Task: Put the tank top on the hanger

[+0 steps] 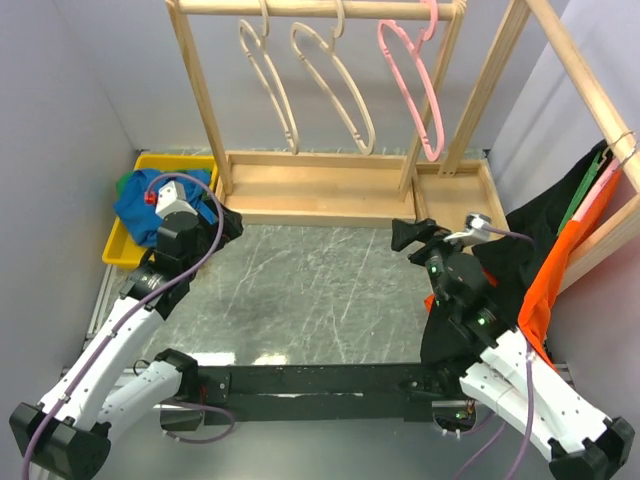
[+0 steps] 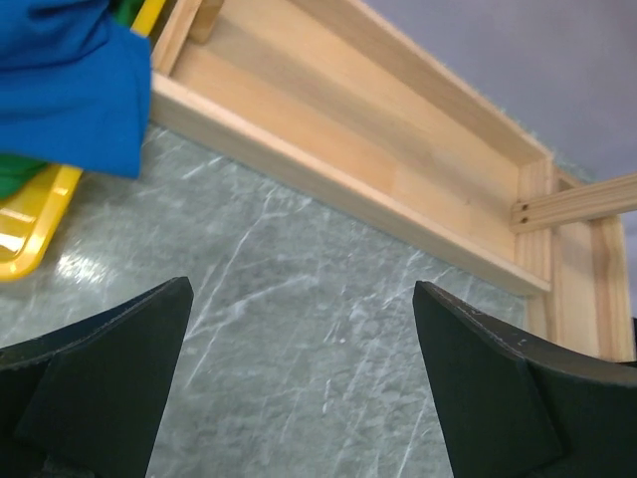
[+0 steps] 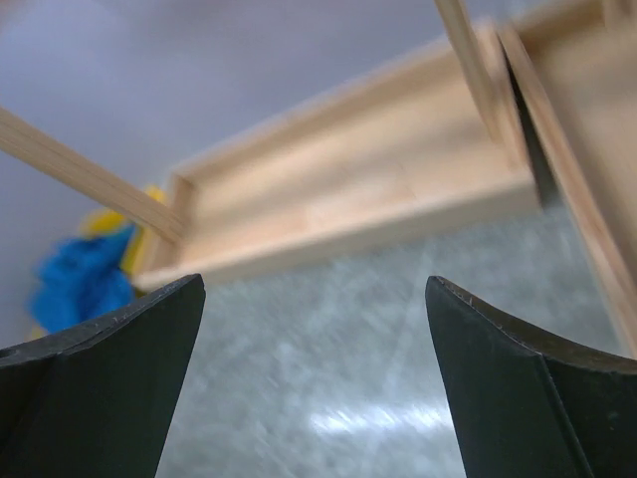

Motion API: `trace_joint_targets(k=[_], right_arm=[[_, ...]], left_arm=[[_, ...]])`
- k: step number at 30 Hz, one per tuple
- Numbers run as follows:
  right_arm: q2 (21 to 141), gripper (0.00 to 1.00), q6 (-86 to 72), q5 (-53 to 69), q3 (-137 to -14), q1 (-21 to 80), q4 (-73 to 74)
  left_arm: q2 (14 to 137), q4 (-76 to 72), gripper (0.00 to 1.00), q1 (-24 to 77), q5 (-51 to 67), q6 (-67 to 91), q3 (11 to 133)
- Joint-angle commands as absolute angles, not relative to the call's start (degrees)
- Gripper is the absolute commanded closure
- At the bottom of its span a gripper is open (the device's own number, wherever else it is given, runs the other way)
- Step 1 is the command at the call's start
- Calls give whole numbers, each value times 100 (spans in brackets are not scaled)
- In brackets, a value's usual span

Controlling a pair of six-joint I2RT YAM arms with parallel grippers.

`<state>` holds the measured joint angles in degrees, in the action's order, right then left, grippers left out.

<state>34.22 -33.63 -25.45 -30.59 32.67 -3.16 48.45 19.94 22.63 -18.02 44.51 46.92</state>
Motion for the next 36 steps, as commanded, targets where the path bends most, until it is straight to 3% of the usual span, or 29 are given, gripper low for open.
trace_joint_targets(k=[1, 13, 17, 23, 31, 36], right_arm=[[3735, 0, -3578, -2724, -3190, 3243, 677], [3788, 0, -3498, -2567, -3217, 3234, 703], [4077, 0, -3454, -2330, -3348, 3243, 765], [4639, 0, -3314, -1829, -3665, 3234, 957], [4817, 0, -3270, -1398, -3683, 3234, 976], [4843, 0, -3252, -1318, -3674, 3234, 949]], left_arm=[[4843, 2478, 0, 2232, -2039, 4649, 4948], [5150, 2733, 1, 2180, -2601, 4895, 5264], [5501, 2515, 1, 1673, -2725, 4922, 5475], [6729, 2216, 1, 152, -2197, 4825, 6134], [8541, 2488, 1, -755, -2286, 4877, 7523], [9491, 2417, 11, -949, -1758, 4983, 7769]])
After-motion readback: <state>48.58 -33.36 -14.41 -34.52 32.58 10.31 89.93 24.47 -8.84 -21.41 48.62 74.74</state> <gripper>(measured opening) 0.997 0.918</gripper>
